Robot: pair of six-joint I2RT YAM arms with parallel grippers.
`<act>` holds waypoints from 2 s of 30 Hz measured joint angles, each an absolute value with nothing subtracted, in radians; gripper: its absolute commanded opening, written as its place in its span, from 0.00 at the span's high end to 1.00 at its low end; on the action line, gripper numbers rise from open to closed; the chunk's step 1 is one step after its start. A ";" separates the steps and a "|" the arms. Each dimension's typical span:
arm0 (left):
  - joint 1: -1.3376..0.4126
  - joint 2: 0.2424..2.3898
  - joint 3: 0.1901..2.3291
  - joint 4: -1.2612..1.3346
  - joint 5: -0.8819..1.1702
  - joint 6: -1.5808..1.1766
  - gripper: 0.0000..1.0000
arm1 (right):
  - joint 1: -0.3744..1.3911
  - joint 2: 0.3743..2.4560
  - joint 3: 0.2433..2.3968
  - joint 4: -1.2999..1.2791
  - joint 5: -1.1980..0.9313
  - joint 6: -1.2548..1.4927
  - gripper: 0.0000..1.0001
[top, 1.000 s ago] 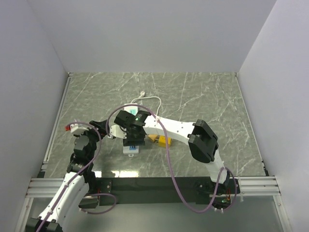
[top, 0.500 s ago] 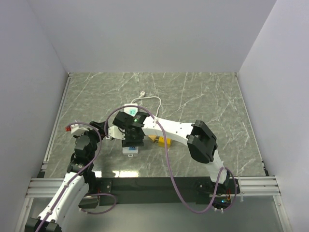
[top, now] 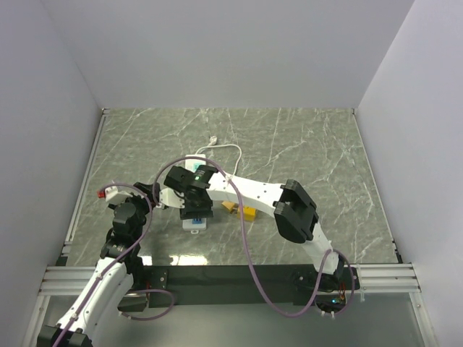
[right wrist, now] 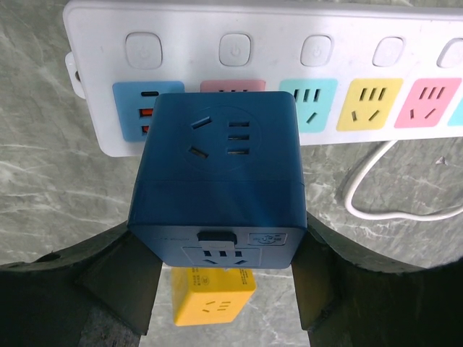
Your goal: Insert the plug
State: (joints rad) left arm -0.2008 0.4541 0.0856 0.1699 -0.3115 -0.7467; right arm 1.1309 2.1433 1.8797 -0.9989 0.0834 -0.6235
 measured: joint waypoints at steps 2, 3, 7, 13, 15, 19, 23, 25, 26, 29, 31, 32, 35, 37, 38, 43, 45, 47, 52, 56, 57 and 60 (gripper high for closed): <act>-0.201 0.454 0.086 0.163 -0.318 -0.746 0.01 | 1.132 2.157 1.901 -1.019 0.088 -0.623 1.00; -0.201 0.454 0.086 0.159 -0.321 -0.746 0.00 | 1.132 2.164 1.913 -1.028 0.089 -0.623 1.00; -0.201 0.454 0.086 0.148 -0.339 -0.745 0.01 | 1.133 2.192 1.960 -1.071 0.091 -0.625 1.00; -0.201 0.454 0.086 0.131 -0.369 -0.744 0.01 | 1.134 2.239 2.042 -1.140 0.094 -0.630 1.00; -0.201 0.454 0.086 0.124 -0.379 -0.744 0.01 | 1.134 2.255 2.068 -1.160 0.099 -0.637 1.00; -0.201 0.454 0.086 0.110 -0.398 -0.744 0.00 | 1.134 2.278 2.104 -1.184 0.113 -0.653 1.00; -0.201 0.454 0.086 0.097 -0.401 -0.743 0.00 | 1.137 2.287 2.114 -1.191 0.137 -0.663 1.00; -0.201 0.454 0.086 0.090 -0.403 -0.742 0.01 | 1.139 2.289 2.114 -1.190 0.150 -0.669 1.00; -0.201 0.454 0.086 0.087 -0.405 -0.741 0.01 | 1.140 2.290 2.114 -1.190 0.157 -0.671 1.00; -0.201 0.454 0.086 0.083 -0.408 -0.735 0.00 | 1.143 2.294 2.117 -1.188 0.175 -0.677 1.00; -0.201 0.454 0.085 0.082 -0.413 -0.732 0.01 | 1.143 2.299 2.125 -1.191 0.179 -0.682 1.00; -0.201 0.454 0.086 0.081 -0.418 -0.728 0.00 | 1.143 2.303 2.131 -1.192 0.182 -0.686 1.00; -0.200 0.454 0.085 0.081 -0.430 -0.725 0.01 | 1.143 2.312 2.144 -1.193 0.191 -0.699 1.00; -0.200 0.454 0.085 0.080 -0.434 -0.723 0.01 | 1.143 2.313 2.146 -1.192 0.193 -0.704 1.00; -0.200 0.454 0.085 0.080 -0.435 -0.723 0.01 | 1.143 2.313 2.146 -1.190 0.194 -0.707 1.00; -0.200 0.453 0.085 0.084 -0.434 -0.723 0.00 | 1.143 2.291 2.107 -1.146 0.197 -0.717 1.00; -0.200 0.452 0.085 0.091 -0.430 -0.725 0.00 | 1.143 2.265 2.057 -1.095 0.198 -0.720 1.00; -0.200 0.448 0.085 0.096 -0.425 -0.727 0.01 | 1.141 2.246 2.023 -1.057 0.196 -0.722 1.00; -0.199 0.446 0.085 0.109 -0.428 -0.727 0.00 | 1.139 2.217 1.967 -0.976 0.196 -0.723 1.00; -0.198 0.445 0.086 0.121 -0.426 -0.727 0.01 | 1.139 2.195 1.926 -0.928 0.199 -0.719 1.00; -0.198 0.443 0.085 0.125 -0.421 -0.727 0.01 | 1.139 2.183 1.902 -0.904 0.202 -0.718 1.00; -0.200 0.425 0.085 0.136 -0.389 -0.725 0.01 | 1.139 2.124 1.804 -0.806 0.206 -0.700 1.00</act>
